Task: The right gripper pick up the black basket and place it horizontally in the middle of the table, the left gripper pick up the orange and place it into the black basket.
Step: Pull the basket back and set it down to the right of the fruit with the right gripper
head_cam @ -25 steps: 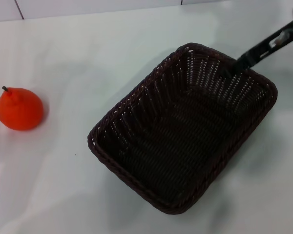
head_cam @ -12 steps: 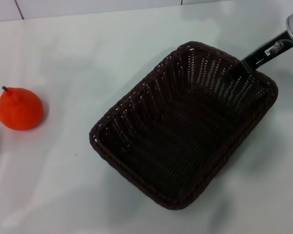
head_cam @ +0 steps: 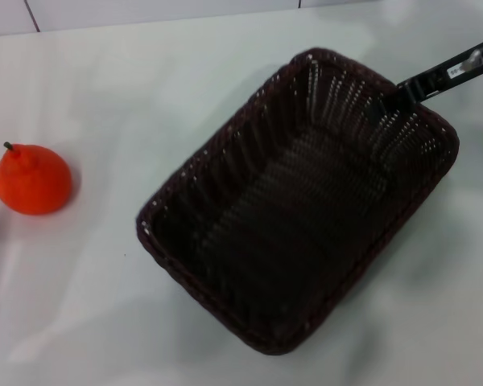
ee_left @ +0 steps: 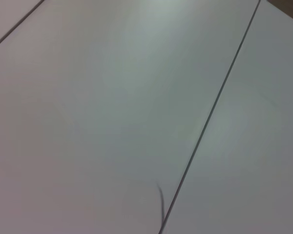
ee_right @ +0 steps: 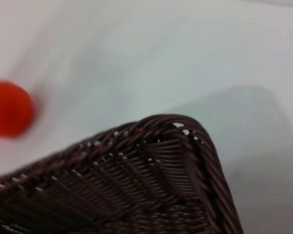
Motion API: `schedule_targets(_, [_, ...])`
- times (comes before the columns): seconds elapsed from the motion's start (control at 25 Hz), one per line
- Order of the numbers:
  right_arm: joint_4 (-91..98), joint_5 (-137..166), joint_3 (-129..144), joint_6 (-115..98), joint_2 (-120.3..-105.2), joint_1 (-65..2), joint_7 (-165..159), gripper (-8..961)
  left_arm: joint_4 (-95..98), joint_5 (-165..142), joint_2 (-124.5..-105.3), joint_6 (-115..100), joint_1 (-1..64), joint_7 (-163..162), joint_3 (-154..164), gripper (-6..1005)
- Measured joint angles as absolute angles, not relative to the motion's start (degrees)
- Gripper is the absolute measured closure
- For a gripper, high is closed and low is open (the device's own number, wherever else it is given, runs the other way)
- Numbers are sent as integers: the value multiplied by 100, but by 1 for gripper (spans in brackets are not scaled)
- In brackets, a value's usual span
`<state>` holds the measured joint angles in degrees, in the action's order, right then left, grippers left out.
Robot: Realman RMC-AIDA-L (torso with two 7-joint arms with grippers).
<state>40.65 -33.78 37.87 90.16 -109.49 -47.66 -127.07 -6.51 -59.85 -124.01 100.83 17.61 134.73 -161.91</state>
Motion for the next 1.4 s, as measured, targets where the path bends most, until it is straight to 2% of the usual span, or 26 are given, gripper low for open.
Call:
schedule_targets(0.24, [3765,-4291,3107,9279,-10689,-4472,-13003,766,-686,-5985,-12395,10067,1809,13475,-16232,67])
schedule_targets(0.4, [3558,-4483,2933,9116,-10649,-4364,-13302,756,-743,-5985,-12390,10047,1867,13473,-16233,67])
schedule_targets(0.76, [3188,-4507,2622,8600,-10972,-4257,-14180,733,-858,-5985,-12391,9948,1957,13483,-16233,66])
schedule_targets(1.4, [2874,-4472,2670,8014,-11201,-4134,-14344,693,-877,-5986,-12392,9869,1960,13476,-16233,67])
